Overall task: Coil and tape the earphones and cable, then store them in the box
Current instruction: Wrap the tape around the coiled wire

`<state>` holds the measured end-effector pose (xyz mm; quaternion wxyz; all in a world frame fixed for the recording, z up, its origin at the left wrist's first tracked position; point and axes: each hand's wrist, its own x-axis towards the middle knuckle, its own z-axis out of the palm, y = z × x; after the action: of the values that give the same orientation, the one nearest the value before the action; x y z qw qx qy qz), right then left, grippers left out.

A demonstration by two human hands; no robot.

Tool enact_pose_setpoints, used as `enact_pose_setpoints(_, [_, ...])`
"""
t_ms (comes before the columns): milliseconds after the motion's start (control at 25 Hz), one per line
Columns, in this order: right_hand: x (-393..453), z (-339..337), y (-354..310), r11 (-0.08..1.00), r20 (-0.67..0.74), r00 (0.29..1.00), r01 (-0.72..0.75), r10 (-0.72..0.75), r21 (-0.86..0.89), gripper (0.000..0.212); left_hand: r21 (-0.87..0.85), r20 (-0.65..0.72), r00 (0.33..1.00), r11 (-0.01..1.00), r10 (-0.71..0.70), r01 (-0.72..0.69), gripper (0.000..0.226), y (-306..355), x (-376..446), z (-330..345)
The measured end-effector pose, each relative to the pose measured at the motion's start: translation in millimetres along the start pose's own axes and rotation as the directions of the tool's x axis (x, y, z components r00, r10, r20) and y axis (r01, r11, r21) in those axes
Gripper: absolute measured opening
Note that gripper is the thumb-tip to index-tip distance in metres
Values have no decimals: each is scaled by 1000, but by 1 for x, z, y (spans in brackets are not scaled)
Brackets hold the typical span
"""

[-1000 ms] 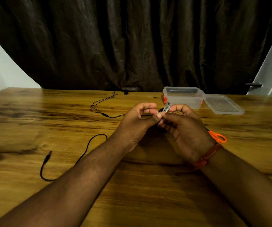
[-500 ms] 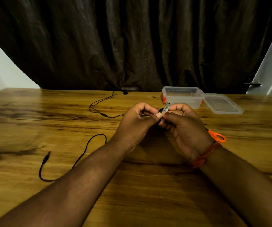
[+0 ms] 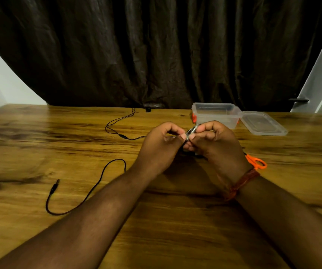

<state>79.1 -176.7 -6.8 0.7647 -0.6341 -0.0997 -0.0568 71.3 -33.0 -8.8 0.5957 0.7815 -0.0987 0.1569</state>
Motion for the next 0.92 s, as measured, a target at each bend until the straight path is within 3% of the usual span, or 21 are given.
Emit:
enact_pose_setpoints(120, [1,-1,0,1000,-24,1000,7,-6,19,16,134,3,998,989,65,-64,8,2,-2,2])
enact_pose_setpoints(480, [1,-4,2,1000,-68,997,28,-28,-1,15,178,7,981,965,193,-191,6,1,-2,5])
enact_pose_setpoints(680, [2,-7,0,986,-12,996,90,-92,-138,5,-118,63,998,993,20,-12,3,-3,0,3])
enact_pose_setpoints(840, [6,-10,-8,851,45,968,239,-247,-467,12,-401,52,992,907,-114,125,9,3,1,1])
enact_pose_setpoints(920, [8,-12,-11,817,-6,946,278,-325,-505,8,-522,88,983,833,-160,183,12,5,3,-2])
